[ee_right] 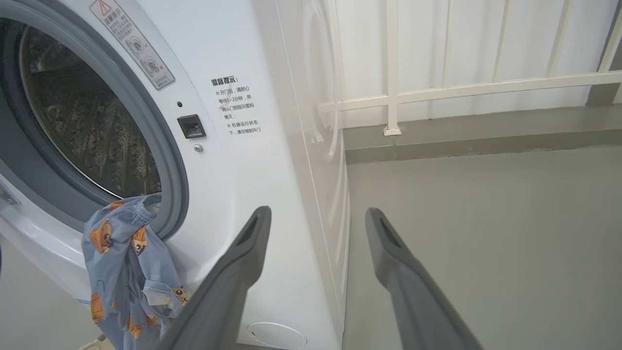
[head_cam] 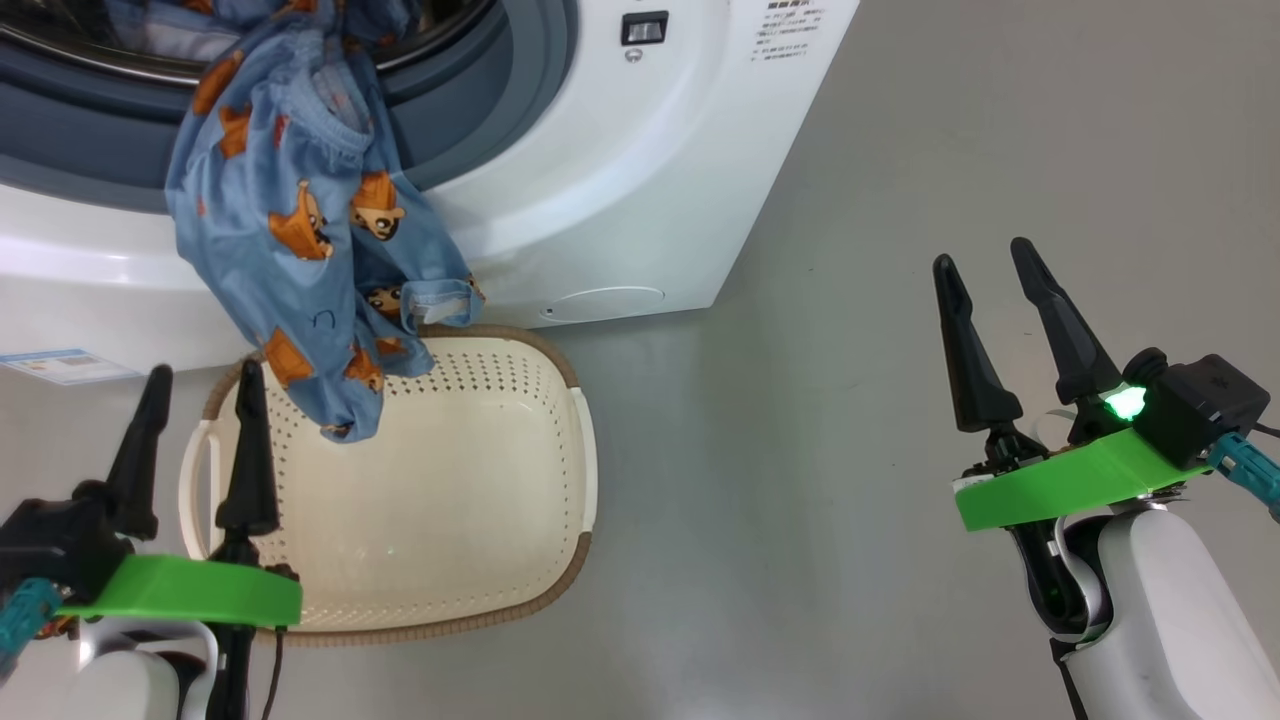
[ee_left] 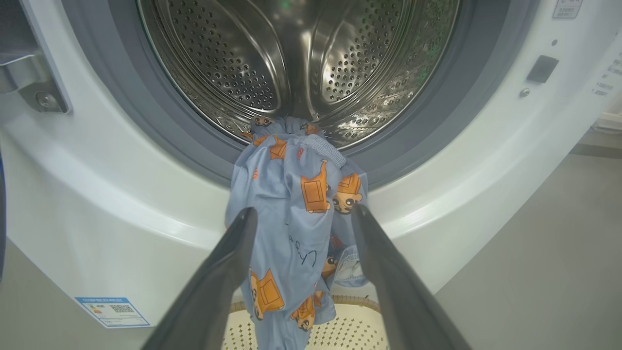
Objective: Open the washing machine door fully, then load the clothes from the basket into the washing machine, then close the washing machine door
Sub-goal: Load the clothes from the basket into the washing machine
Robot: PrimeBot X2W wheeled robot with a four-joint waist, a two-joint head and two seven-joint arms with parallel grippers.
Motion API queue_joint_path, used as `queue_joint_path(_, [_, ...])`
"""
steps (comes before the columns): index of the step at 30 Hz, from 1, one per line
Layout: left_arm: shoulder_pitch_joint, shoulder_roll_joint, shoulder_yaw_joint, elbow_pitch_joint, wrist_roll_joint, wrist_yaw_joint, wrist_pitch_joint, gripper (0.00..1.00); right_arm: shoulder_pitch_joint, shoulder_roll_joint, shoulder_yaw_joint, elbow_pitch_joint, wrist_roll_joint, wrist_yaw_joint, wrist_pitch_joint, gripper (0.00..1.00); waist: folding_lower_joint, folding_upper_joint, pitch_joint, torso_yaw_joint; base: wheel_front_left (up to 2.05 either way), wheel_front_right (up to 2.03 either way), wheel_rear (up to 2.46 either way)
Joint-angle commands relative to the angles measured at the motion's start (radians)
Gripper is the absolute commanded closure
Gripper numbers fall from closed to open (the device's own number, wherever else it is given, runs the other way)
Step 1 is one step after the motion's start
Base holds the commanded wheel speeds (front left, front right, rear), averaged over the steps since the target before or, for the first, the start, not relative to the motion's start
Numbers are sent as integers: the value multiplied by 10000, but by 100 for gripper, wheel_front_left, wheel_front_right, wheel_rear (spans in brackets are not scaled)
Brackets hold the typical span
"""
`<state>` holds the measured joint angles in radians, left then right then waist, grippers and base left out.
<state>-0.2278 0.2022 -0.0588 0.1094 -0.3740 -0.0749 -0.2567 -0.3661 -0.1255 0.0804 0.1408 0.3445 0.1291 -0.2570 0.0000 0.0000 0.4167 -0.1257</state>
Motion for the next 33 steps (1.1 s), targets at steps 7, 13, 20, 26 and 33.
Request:
queue_joint_path(7, [141,114,489,-343,89,7,-51,0,171,-39,236,-223,-14,16,-48,0,0,0,-9,-40,0,0,0])
queue_joint_path(13, [-24,106,359,27,-87,-107,74,0,161,-10,273,-200,-3,16,-48,0,0,0,22,-92,0,0,0])
queue_joint_path(20, [-909,275,-145,1790,-551,-387,740,0,59,68,398,-221,48,16,-48,0,0,0,209,-302,0,0,0])
queue_joint_path(26, [-2188,591,-627,3630,-830,-521,682,0,-53,173,438,-255,76,16,-48,0,0,0,525,-628,0,0,0])
queue_joint_path(33, [-3468,800,-1227,5267,-1161,-552,555,0,-132,297,432,-316,55,16,-48,0,0,0,897,-951,0,0,0])
